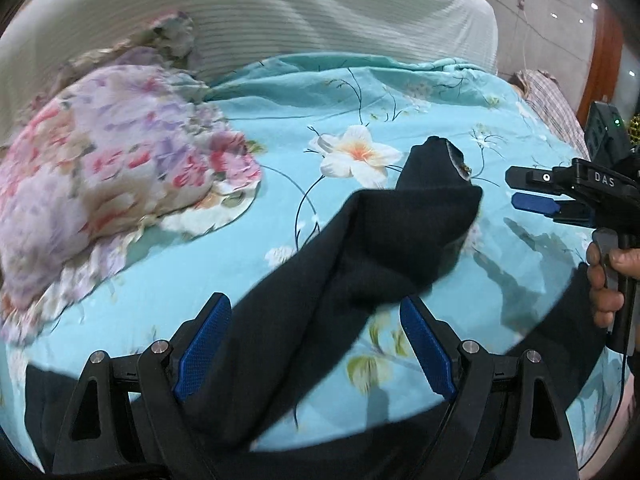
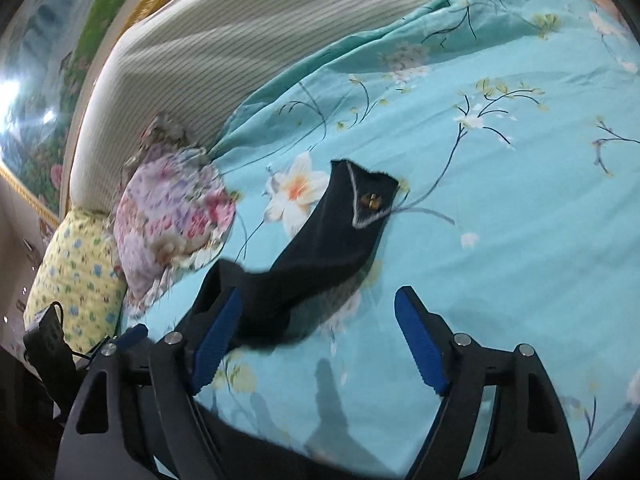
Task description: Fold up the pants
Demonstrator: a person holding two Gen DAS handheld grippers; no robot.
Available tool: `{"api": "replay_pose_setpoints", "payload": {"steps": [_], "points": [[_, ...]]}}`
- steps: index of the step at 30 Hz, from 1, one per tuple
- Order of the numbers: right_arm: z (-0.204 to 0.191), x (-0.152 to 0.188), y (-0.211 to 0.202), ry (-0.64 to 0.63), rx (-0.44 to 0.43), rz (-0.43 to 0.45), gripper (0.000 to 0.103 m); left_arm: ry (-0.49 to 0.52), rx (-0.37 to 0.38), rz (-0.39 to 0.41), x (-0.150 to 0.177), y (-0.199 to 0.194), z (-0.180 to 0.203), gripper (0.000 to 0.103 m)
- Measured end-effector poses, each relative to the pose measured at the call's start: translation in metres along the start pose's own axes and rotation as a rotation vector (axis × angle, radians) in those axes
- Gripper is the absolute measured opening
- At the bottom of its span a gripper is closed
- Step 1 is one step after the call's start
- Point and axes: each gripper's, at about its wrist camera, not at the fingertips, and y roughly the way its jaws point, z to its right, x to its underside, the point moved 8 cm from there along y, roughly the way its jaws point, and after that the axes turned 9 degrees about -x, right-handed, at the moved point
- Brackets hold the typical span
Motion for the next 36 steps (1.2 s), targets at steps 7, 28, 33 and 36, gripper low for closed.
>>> {"api": "replay_pose_setpoints", "payload": {"steps": [7, 28, 33, 36], "points": [[0.027, -0.028, 0.021, 0.118, -0.013, -0.004, 0.066, 0.068, 0.044, -0.049, -0.026, 0.045, 0.012, 0.087], [0.028, -0.036, 0.022, 0.155, -0.014, 0.016, 0.007, 0.158, 0.155, -0.049, -0.02, 0.033, 0.032, 0.011], [0.013, -0.024, -0.024, 0.164, -0.044, 0.084, 0.006, 0.138, 0.192, -0.002, -0.004, -0.008, 0.032, 0.009], [0.007, -0.01, -0.053, 0.169, -0.05, 0.112, 0.006, 0.122, 0.216, 0.015, 0.012, -0.031, 0.034, 0.009]]}}
